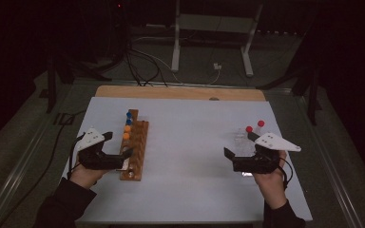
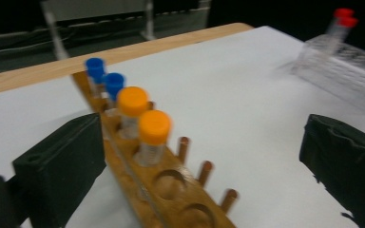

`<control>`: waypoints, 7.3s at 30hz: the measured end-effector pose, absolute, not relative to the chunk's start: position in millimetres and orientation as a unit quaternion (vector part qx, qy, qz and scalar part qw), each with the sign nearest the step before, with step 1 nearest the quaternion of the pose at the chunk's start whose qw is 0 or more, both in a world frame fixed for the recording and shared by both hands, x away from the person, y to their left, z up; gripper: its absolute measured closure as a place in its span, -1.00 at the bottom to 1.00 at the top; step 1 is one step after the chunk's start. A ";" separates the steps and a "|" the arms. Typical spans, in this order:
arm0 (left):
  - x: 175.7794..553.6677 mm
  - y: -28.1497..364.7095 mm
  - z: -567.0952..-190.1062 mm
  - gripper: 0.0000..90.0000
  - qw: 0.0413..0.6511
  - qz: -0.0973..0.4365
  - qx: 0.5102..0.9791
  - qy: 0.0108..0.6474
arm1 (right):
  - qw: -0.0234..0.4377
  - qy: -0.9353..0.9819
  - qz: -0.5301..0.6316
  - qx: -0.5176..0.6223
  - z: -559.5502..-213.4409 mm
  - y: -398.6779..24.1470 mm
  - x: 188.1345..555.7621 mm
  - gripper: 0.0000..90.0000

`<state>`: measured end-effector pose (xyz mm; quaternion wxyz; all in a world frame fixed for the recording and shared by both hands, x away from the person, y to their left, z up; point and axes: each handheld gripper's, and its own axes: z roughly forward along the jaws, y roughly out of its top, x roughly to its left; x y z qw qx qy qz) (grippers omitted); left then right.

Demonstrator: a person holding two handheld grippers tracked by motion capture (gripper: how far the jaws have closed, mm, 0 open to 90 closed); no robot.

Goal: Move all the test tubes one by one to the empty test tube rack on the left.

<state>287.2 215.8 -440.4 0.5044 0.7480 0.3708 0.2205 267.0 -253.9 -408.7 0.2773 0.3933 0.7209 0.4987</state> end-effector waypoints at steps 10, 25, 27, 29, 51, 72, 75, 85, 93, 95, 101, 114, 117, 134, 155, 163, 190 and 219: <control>276.3 223.0 -439.9 -0.96 0.517 0.219 0.747 0.357 | 0.303 0.702 0.460 0.451 -423.5 -295.6 288.3 -0.90; 277.5 224.7 -442.6 -0.96 0.509 0.218 0.751 0.361 | 0.277 0.719 0.404 0.493 -453.2 -311.0 322.6 -0.05; 277.8 224.8 -442.8 -0.96 0.508 0.216 0.751 0.361 | 0.274 0.723 0.396 0.495 -455.1 -310.5 325.8 0.04; 278.0 224.9 -442.8 -0.96 0.508 0.216 0.751 0.362 | 0.266 0.728 0.391 0.497 -456.7 -309.5 329.2 0.08; 278.5 224.2 -443.9 -0.96 0.505 0.217 0.753 0.363 | 0.251 0.745 0.350 0.509 -462.1 -298.9 353.0 0.67; 276.8 218.0 -441.5 -0.96 0.502 0.203 0.766 0.346 | 0.319 0.717 0.393 0.479 -421.0 -298.4 323.5 0.68; 276.4 216.6 -441.2 -0.96 0.503 0.199 0.768 0.342 | 0.325 0.718 0.398 0.470 -416.7 -295.4 319.7 0.68; 275.1 204.2 -437.4 -0.96 0.503 0.190 0.776 0.329 | 0.317 0.722 0.424 0.446 -402.9 -283.1 307.2 0.68; 275.5 188.4 -430.3 -0.96 0.508 0.178 0.786 0.305 | 0.290 0.745 0.425 0.424 -410.2 -261.8 302.0 0.68; 275.2 183.8 -428.6 -0.96 0.508 0.174 0.789 0.299 | 0.282 0.752 0.425 0.416 -414.0 -255.1 299.0 0.68; 276.0 169.1 -427.1 -0.96 0.509 0.165 0.796 0.281 | 0.256 0.776 0.420 0.394 -426.5 -233.6 292.2 0.68; 277.8 138.9 -422.3 -0.95 0.510 0.141 0.811 0.249 | 0.219 0.808 0.423 0.346 -435.7 -194.5 277.8 0.68; 277.9 130.7 -420.7 -0.95 0.509 0.137 0.814 0.243 | 0.211 0.815 0.422 0.336 -438.7 -187.7 274.5 0.67; 281.4 77.9 -409.9 -0.63 0.540 0.100 0.815 0.185 | 0.192 0.830 0.426 0.305 -439.8 -166.8 264.2 0.68; 291.3 39.1 -423.2 0.45 0.521 0.109 0.833 0.154 | 0.182 0.835 0.429 0.293 -437.8 -160.9 261.1 0.67; 291.5 38.4 -421.5 0.59 0.517 0.115 0.835 0.147 | 0.180 0.833 0.432 0.295 -438.1 -162.3 261.7 0.67; 292.2 103.2 -382.3 0.60 0.536 0.181 0.799 0.205 | 0.203 0.795 0.469 0.326 -431.5 -180.3 264.8 -0.46; 279.7 208.9 -373.4 0.60 0.509 0.265 0.762 0.300 | 0.199 0.790 0.475 0.333 -430.9 -183.9 266.9 -1.00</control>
